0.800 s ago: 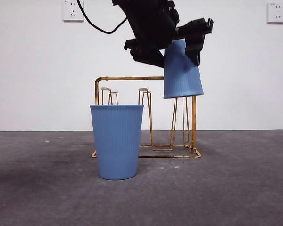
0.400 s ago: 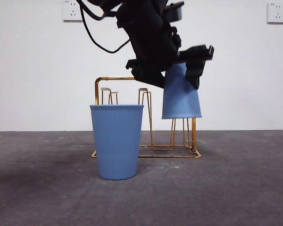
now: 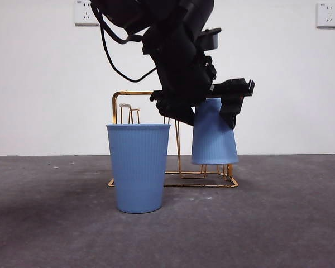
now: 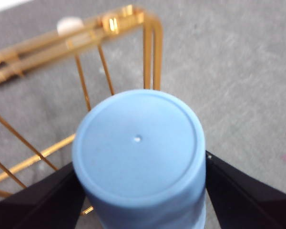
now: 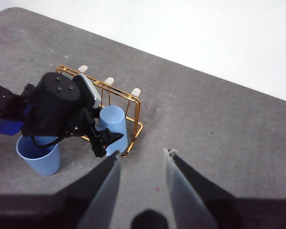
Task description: Pick up cup 1,put cup 1 in the cup rack,pick up cup 2,put cup 2 in the cup rack
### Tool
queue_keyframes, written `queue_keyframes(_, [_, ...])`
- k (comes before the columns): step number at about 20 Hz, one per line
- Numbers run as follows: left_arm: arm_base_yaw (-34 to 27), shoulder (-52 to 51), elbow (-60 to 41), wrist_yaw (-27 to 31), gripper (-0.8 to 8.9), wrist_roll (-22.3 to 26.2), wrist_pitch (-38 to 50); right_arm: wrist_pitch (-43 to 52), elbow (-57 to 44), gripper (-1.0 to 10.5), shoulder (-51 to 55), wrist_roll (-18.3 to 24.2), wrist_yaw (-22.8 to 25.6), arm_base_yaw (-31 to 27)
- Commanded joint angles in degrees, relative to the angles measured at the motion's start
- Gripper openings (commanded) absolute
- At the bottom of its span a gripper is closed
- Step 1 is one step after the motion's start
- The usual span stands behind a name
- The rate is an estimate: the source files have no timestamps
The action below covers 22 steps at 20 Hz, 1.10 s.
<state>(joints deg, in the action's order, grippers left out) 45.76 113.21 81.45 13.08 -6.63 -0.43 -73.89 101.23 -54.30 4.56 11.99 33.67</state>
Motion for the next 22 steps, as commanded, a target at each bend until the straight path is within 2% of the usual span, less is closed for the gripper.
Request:
queue_keyframes(1, [-0.1,1.3,0.1,0.2,-0.08,-1.4,-0.5,0.1,-0.3,1.6,-0.2,0.4,0.0,0.0])
queue_keyframes(6, [-0.1,1.4,0.1,0.0,0.11,-2.0,-0.9,0.1,-0.3,1.6,-1.0,0.4,0.0,0.0])
queue_keyframes(7, [-0.1,1.4,0.1,-0.1,0.62,-2.2,-0.9,0.1,-0.3,1.6,-1.1,0.4,0.0,0.0])
queue_keyframes(10, [-0.1,1.4,0.1,-2.7,4.09,-2.2,-1.6,0.0,-0.3,1.6,-1.4,0.4,0.0,0.0])
queue_keyframes(11, [-0.1,1.4,0.1,-3.3,4.45,-2.2,-1.8,0.1,-0.3,1.6,-1.4,0.5,0.0,0.0])
queue_keyframes(20, [-0.1,1.2,0.1,-4.6,4.41,-3.9,-6.9,0.2,-0.3,1.6,-1.4,0.6,0.0,0.0])
queue_keyframes(22, [-0.1,1.1,0.1,-6.5,4.41,-3.9,-8.0,0.1,-0.3,1.6,-1.4,0.6,0.0,0.0])
